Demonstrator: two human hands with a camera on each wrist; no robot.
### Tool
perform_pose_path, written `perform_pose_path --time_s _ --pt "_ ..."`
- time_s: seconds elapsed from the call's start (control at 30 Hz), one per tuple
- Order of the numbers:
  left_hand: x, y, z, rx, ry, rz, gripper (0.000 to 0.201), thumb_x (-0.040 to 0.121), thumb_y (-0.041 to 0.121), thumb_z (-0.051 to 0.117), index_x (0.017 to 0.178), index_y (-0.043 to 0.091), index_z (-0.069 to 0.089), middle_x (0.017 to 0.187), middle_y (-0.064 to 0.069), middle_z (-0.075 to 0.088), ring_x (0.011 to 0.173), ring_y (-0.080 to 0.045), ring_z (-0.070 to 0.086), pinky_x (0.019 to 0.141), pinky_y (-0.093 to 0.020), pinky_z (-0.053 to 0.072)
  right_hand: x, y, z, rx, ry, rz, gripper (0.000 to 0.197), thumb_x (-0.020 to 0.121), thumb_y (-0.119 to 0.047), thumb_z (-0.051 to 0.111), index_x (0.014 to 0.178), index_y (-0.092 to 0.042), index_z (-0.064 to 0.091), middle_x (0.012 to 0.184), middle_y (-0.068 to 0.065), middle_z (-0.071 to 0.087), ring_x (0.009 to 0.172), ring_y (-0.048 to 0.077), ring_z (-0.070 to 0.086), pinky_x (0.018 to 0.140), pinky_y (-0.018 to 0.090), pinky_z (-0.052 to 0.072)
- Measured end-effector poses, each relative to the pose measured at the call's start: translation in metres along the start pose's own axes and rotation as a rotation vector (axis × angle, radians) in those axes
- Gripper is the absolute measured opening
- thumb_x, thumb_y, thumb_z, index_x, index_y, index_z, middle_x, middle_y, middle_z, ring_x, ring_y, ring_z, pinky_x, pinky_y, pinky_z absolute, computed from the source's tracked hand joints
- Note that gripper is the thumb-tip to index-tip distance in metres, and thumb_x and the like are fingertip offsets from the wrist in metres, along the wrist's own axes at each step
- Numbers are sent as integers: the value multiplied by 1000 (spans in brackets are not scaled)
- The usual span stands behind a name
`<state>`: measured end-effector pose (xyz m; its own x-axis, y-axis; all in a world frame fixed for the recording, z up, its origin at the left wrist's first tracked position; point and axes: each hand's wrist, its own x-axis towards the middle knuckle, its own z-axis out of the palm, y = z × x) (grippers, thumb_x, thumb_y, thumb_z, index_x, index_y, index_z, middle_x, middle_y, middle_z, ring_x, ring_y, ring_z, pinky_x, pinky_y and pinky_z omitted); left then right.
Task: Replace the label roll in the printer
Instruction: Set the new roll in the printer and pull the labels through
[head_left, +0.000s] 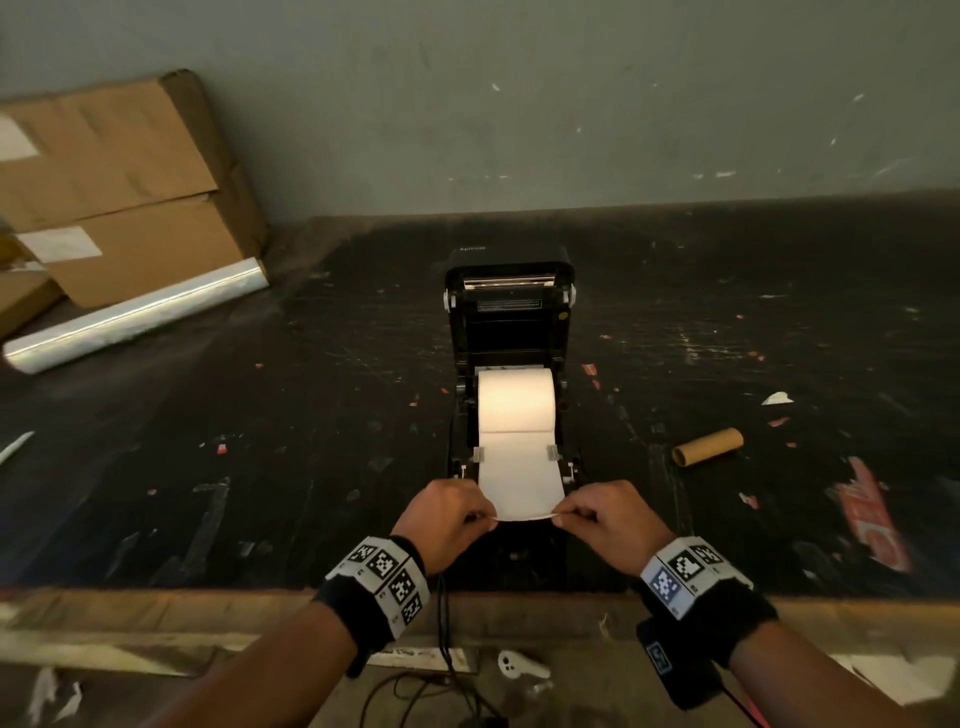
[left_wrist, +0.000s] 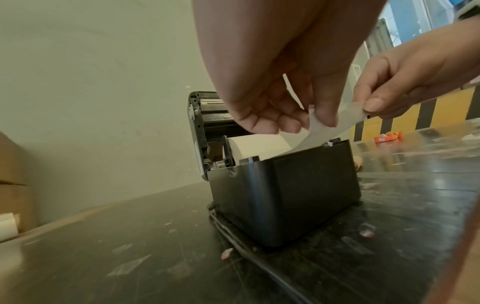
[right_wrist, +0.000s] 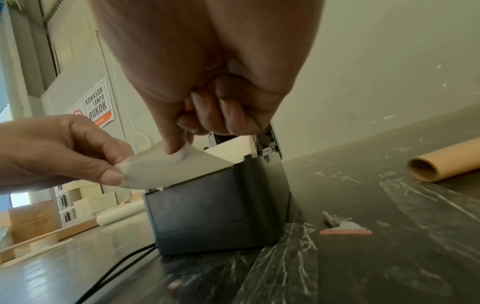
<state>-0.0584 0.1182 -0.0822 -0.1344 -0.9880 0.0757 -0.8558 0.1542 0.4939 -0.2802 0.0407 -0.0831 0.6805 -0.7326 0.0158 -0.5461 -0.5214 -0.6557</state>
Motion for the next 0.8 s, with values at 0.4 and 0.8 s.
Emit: perform_pose_path --time_s 0.4,0.8 --pt "-35 15 9 -16 68 -41 14 84 19 65 91 11 75 93 -4 70 85 -15 64 83 -25 50 -31 -3 13 36 56 0 17 84 -26 65 95 -18 74 84 -9 71 70 1 60 79 22 48" --pt "-22 13 -2 -1 -231 -172 21 84 26 67 99 13 73 102 -1 71 84 -6 59 80 -15 45 -30 4 0 3 -73 83 20 86 -25 63 104 -20 69 79 -16 61 72 -1 57 74 13 39"
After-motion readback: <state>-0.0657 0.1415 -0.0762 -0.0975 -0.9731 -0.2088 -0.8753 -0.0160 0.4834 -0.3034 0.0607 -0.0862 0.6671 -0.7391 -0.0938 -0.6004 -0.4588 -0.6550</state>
